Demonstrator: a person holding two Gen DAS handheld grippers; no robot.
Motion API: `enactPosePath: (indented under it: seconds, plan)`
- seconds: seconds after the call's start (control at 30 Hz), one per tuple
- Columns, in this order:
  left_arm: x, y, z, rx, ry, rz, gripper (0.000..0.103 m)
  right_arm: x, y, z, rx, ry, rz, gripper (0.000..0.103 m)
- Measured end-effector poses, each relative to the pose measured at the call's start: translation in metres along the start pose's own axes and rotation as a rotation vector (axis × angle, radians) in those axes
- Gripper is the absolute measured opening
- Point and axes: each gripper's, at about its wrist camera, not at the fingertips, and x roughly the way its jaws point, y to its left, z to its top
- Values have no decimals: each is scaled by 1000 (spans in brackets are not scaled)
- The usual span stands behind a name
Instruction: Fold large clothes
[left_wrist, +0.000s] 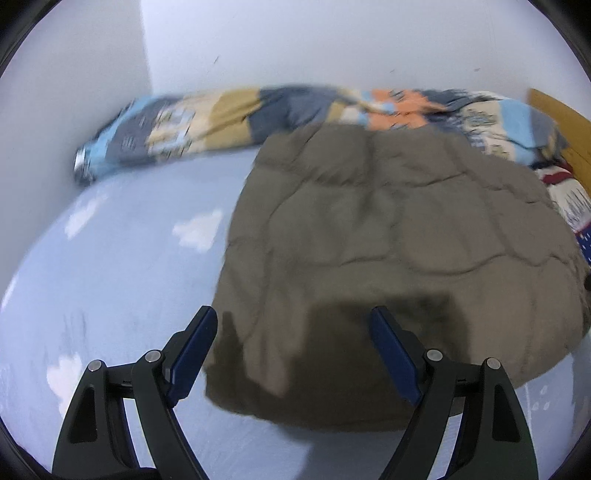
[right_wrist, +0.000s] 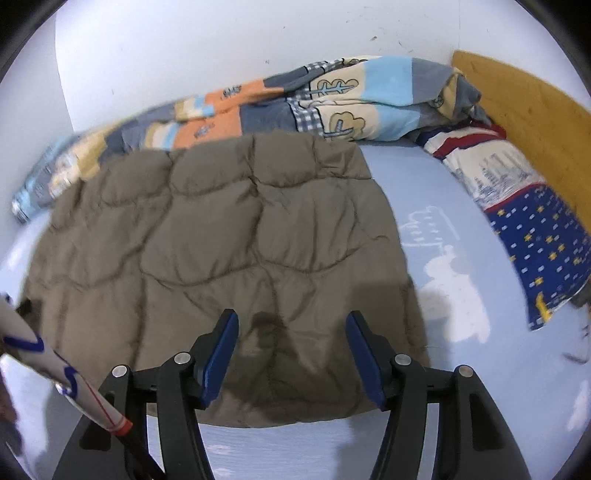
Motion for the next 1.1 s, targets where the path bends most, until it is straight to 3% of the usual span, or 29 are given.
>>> enactPosePath:
  seconds: [0.1,0.2,0.27,0.37,0.53,0.63,0.77,0.87,1.0,1.1]
  plan:
    - [13,15,-3,-66,39,-29,84,9,8,-4,-14,42,44,65]
    - [12,18,2,-60,20,-5,84,28,21,-12,-62,121,39,66]
    - [7,20,4,-85,-14,0,84,24,20,-12,-60,97,39,66]
    - [3,41,8,-214,-19,-38,84,11,6,-4,-2,57,44,66]
    - [14,110,8,-562,72,-191,84,1,-55,3,280,38,44,69]
    - [31,136,1,-704,155,-284,84,6,-84,0,432,73,77,69]
    - [46,145,-17,-824,232,-351,84,9,-110,-16,598,99,65,71]
    - [54,151,-24,-895,248,-395,84,11,-133,-31,754,105,115,74]
    - [66,142,-29,-917,246,-467,84,19,-149,-49,890,101,194,79]
    - [75,140,-31,-916,238,-475,84,31,-150,-56,931,137,223,79]
